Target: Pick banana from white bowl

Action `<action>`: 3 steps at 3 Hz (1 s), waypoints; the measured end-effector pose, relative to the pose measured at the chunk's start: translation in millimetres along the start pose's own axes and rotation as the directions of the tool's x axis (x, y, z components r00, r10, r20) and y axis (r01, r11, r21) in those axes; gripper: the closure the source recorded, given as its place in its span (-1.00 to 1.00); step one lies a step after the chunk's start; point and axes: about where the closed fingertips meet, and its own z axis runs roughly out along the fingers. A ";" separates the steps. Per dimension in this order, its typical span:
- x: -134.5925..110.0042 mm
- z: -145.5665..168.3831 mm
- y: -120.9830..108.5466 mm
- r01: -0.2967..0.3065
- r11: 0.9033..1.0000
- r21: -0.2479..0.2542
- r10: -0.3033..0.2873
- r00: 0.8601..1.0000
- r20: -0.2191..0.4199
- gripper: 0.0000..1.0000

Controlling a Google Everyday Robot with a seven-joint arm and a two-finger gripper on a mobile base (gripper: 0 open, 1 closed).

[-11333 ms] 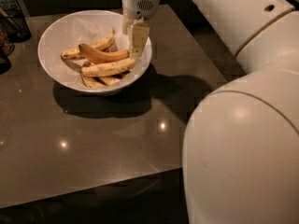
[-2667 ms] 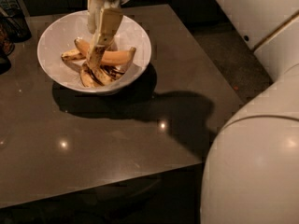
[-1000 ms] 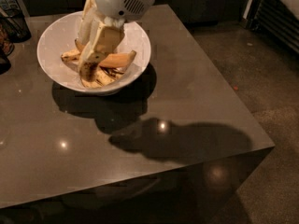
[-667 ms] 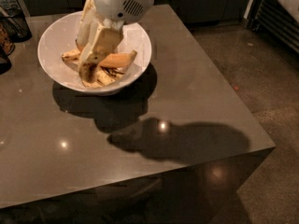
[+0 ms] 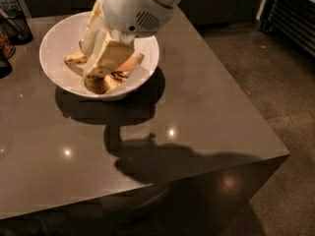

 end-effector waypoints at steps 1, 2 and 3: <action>3.1 2.4 24.1 -0.038 0.999 0.017 0.037 0.998 0.042 1.00; -7.1 -1.3 28.4 -0.036 0.999 0.025 0.035 0.998 0.043 1.00; -20.1 -9.5 42.9 -0.056 0.997 0.046 0.053 0.998 0.044 1.00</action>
Offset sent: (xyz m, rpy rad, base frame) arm -0.0146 -0.0047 -0.0089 0.0385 0.0086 -0.0159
